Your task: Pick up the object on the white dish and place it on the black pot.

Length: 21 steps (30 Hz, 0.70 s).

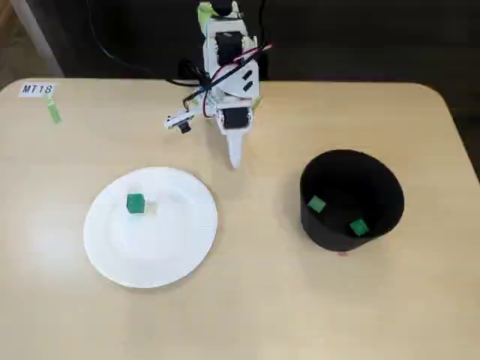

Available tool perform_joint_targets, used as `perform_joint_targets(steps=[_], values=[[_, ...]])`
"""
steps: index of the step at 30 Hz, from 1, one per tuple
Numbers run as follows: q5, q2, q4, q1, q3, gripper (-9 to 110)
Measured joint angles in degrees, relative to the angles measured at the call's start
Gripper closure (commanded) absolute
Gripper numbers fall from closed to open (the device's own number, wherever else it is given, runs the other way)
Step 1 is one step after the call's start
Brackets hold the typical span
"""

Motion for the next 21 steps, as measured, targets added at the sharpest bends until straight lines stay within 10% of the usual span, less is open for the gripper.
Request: perform_joint_targets(steps=[21], values=[[-1.6,-12.7,-1.1,10.3,-20.4,102]])
